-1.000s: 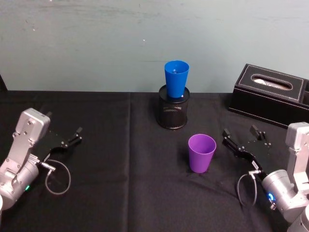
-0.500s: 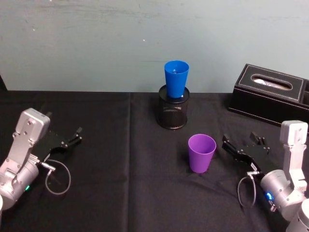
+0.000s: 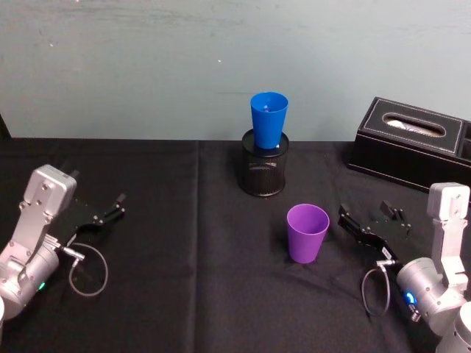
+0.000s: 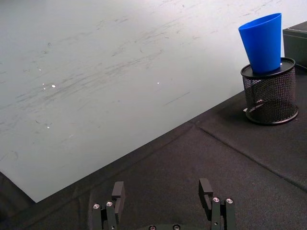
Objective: Pick up one cup with a gripper and tap it against the other cup.
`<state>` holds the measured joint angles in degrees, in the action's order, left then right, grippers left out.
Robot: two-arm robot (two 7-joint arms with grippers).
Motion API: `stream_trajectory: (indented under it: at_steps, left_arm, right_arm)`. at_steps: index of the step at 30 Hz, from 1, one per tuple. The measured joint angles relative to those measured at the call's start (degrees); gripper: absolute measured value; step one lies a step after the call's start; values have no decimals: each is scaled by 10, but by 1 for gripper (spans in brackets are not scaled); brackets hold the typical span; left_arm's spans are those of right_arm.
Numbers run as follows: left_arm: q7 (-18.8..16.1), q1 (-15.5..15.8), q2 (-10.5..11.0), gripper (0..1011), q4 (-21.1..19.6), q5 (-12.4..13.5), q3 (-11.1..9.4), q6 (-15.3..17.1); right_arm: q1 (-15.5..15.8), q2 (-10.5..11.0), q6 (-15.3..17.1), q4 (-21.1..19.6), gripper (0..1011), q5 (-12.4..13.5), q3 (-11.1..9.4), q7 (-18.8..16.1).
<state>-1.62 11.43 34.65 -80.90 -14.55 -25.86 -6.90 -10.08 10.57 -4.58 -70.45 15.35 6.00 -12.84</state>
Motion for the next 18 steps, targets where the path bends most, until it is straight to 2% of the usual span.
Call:
stream_trajectory:
  at_steps: [18]
  left_arm:
    - [0, 0, 0, 1011, 0, 0, 0, 0]
  right_arm:
    - [1, 1, 1, -1, 1003, -2, 1, 1]
